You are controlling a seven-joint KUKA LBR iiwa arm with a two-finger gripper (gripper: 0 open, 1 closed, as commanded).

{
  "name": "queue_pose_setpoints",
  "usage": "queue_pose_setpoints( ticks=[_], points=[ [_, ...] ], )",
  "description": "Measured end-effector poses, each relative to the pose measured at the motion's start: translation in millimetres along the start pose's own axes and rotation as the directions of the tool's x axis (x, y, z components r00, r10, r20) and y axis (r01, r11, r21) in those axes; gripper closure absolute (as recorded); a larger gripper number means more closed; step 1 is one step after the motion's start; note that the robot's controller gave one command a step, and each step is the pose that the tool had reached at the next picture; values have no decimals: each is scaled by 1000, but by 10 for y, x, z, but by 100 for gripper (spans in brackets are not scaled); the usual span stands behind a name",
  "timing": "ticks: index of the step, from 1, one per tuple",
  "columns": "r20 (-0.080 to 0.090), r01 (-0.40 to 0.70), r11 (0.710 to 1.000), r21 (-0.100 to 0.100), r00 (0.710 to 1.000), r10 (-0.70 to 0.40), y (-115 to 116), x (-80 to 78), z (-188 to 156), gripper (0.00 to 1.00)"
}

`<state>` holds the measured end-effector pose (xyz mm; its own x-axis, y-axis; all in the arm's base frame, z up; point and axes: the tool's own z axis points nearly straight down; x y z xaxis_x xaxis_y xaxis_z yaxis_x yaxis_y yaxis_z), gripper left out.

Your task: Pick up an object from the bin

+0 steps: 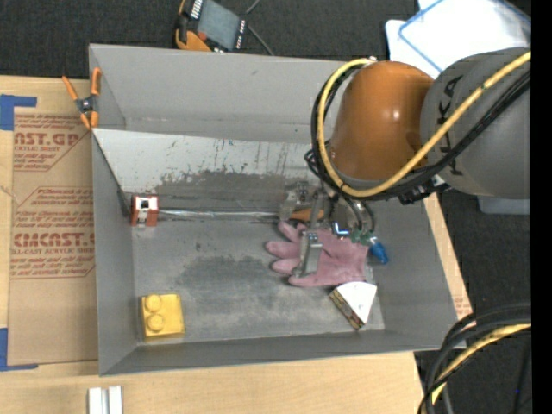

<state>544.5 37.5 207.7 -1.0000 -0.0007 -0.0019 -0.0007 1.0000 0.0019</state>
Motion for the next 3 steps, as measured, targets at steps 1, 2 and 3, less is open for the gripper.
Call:
queue_pose_setpoints(
  ticks=[1,2,3],
  points=[
    [0,0,1000,0,1000,0,0,0,1,0],
    [4,123,992,1,992,-123,-74,10,726,0],
    [10,156,988,1,988,-156,-65,-2,1170,100]
  ],
)
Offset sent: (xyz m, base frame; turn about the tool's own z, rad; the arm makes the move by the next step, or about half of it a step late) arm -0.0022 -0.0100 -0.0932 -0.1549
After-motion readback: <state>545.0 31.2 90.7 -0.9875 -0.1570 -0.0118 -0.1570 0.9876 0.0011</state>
